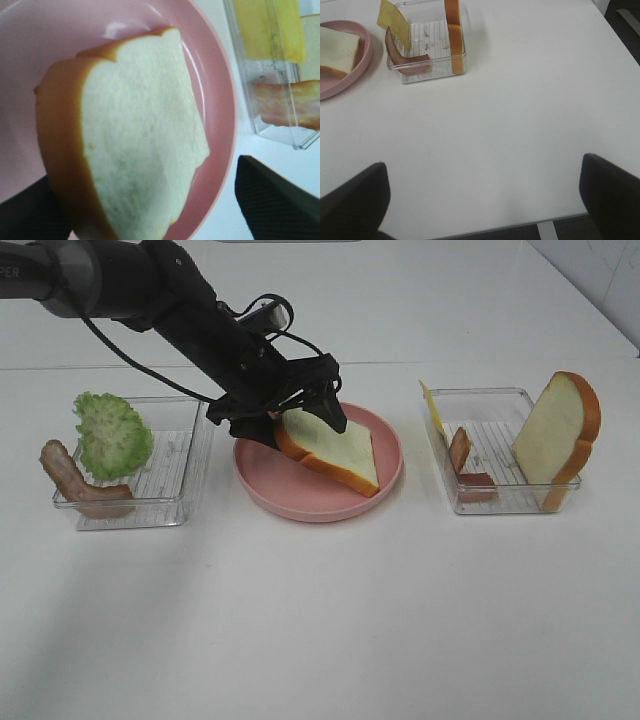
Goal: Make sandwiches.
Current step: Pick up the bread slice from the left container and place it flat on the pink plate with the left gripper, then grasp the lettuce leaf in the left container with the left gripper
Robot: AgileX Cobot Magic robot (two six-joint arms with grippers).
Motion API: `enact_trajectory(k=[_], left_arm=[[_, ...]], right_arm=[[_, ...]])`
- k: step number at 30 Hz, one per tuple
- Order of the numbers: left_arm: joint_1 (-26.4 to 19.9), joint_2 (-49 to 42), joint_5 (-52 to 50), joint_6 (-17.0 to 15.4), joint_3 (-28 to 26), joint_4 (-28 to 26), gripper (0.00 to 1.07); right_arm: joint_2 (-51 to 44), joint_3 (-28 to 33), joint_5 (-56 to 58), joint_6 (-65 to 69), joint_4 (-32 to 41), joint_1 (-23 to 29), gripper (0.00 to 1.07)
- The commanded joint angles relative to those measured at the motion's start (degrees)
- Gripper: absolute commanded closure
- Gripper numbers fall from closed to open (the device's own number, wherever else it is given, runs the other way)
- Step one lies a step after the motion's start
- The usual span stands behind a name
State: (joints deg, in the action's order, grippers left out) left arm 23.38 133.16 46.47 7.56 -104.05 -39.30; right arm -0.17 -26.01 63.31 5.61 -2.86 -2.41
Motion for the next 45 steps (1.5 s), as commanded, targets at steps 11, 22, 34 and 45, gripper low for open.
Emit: enact_trajectory(k=[11,22,34,45], left_arm=[[0.3,-4.4,17.3,-16.8,-7.5,26.2,0.28],[-2.8,-10.0,29.1,-17.5,-10.8,35.7,0.19],[-17.9,-13.4,29.1,-13.3,-9.9,35.5,0.20],[-20.5,-7.2,28.4,-10.7,-10.0,35.9,0.20]], right_arm=[[-1.7,0.2,-0.2,0.4,-0.1,-0.2,0.09],[-1.7,0.2,-0.2,0.4,-0.1,-0.2,0.09],[-1.7,0.2,-0.2,0.4,-0.1,-0.2,0.09],[-1.7,0.2,-0.2,0.4,-0.1,-0.2,0.09]])
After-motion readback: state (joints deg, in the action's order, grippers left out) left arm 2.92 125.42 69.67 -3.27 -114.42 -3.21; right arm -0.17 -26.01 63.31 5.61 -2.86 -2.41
